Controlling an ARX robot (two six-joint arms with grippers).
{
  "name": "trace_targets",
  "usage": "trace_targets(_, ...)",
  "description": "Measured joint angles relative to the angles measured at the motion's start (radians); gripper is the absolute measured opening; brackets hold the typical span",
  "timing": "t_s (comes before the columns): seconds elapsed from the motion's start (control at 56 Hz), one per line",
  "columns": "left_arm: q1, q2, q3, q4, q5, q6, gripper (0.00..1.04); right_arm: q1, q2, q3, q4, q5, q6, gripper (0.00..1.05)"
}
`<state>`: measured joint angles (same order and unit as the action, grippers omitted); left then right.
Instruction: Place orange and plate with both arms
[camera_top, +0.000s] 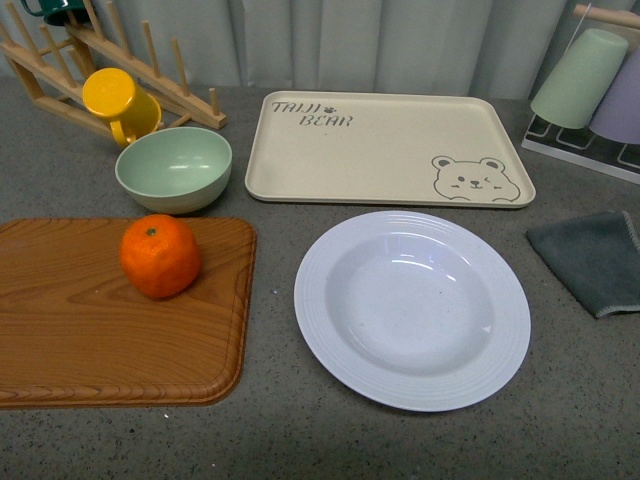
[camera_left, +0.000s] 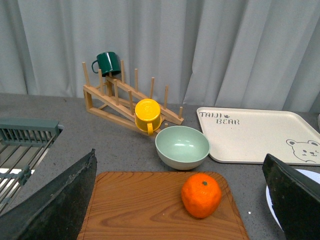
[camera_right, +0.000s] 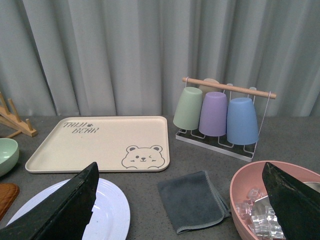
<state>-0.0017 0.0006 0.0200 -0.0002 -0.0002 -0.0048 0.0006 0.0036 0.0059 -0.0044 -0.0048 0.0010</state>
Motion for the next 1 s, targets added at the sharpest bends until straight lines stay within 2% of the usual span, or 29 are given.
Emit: trace_targets(1.0,0.000,0.000,0.000,0.000,0.000,0.000,0.98,0.000,0.000,0.000,0.000,0.000,0.000,0.96)
